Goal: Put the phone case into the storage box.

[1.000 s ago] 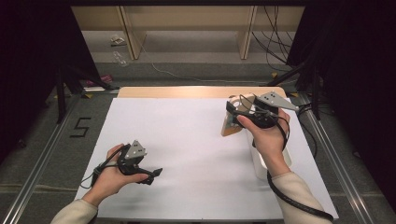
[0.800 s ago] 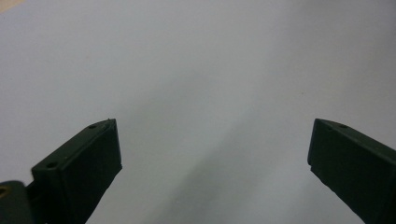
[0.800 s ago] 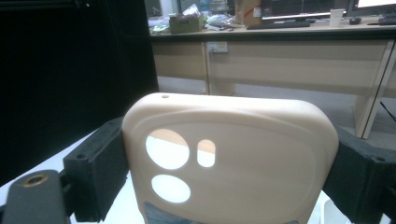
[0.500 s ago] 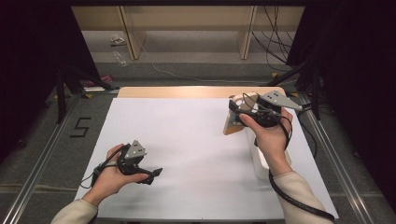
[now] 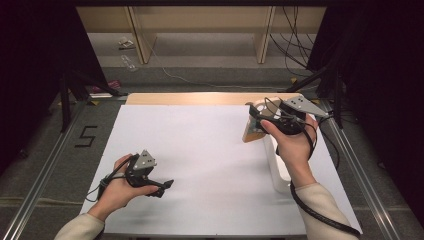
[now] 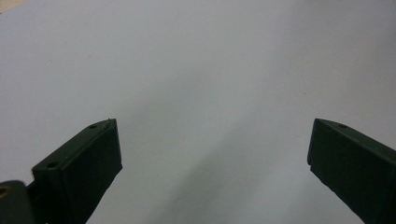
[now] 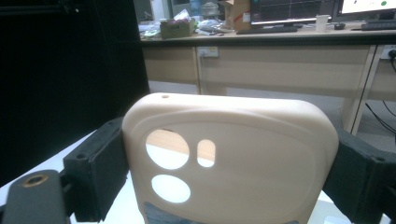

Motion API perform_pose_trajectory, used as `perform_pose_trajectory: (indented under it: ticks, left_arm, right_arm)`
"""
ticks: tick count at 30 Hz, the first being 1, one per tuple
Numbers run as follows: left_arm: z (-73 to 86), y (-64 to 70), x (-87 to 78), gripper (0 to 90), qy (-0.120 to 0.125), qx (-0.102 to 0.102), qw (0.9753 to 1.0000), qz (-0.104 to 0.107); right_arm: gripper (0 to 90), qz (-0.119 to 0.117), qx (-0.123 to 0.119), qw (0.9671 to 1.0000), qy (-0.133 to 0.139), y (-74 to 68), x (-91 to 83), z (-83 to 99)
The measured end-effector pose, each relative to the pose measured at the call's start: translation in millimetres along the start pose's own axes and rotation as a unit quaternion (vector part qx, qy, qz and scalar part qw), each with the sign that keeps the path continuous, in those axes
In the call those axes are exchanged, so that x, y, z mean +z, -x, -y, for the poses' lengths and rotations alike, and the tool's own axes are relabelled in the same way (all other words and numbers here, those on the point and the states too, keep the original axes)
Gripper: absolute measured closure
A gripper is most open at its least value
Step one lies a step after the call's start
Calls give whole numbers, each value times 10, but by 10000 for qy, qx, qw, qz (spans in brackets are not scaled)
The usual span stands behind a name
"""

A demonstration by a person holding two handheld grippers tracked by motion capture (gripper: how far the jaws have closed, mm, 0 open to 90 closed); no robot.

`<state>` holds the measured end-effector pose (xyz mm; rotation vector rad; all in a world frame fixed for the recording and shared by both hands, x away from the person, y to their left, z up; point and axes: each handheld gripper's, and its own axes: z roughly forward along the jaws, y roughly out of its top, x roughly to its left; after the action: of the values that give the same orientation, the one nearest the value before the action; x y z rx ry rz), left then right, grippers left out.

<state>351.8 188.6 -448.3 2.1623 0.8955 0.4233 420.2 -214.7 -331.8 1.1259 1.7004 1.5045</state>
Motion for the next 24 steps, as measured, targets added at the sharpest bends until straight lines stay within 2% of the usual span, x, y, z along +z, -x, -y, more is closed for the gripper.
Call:
perform_pose_trajectory:
  ticks: [24]
  left_arm:
    - [0, -8, -4, 27, 7, -25, 10000, -19]
  right_arm:
    - [125, 260, 9, 9996, 79, 125, -69, -57]
